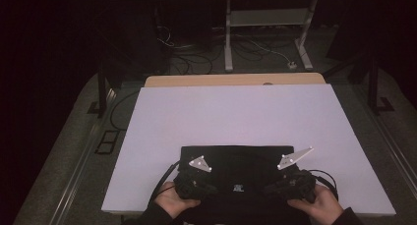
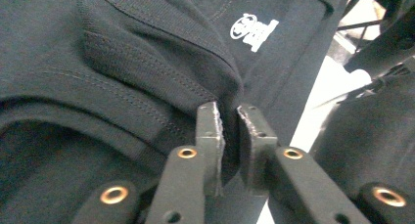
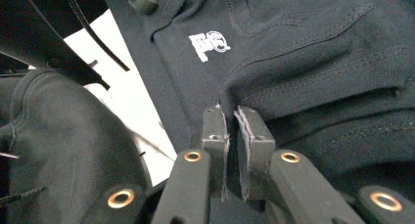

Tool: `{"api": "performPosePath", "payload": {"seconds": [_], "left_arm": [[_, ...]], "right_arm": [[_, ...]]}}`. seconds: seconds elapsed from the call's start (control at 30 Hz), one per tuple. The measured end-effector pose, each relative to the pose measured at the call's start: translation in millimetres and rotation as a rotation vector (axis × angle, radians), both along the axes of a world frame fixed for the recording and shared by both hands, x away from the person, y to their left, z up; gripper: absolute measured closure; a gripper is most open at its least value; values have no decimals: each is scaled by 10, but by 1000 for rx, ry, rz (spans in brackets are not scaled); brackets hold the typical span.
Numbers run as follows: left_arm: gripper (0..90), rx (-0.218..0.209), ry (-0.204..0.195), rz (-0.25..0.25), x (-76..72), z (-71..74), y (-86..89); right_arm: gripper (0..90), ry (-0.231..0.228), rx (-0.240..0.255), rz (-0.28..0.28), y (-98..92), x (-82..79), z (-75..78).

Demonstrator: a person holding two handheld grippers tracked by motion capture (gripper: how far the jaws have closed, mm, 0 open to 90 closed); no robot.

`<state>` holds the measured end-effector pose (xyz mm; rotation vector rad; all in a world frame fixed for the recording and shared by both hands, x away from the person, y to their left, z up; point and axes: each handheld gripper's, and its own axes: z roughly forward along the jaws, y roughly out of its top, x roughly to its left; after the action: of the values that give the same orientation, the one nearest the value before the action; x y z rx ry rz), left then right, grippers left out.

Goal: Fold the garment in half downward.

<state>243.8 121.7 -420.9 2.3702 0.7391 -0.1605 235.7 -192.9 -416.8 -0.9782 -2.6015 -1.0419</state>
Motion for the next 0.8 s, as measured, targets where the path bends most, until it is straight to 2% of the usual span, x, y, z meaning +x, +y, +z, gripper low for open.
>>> {"api": "performPosePath", "payload": {"seconds": [0.17,0.27,0.33,0.43,0.47,0.6,0.8], "left_arm": [[588,-22,-10,24,-11,27,39],[564,-24,-34,37,-5,42,62],[519,-29,-47,45,-9,58,68],[431,-19,-87,43,-17,92,74],[392,-22,-88,35,-17,105,82],[259,-54,-66,93,3,152,111],[130,-80,-59,86,34,195,140]], "right_arm": [[699,-36,3,-15,-19,-33,54],[601,-42,29,-27,-35,-41,88],[538,-50,41,-36,-46,-38,100],[452,-59,52,-43,-58,-29,113],[429,-64,52,-46,-61,-24,122],[324,-83,54,-60,-76,-12,167],[177,-108,35,-97,-108,21,203]]}}
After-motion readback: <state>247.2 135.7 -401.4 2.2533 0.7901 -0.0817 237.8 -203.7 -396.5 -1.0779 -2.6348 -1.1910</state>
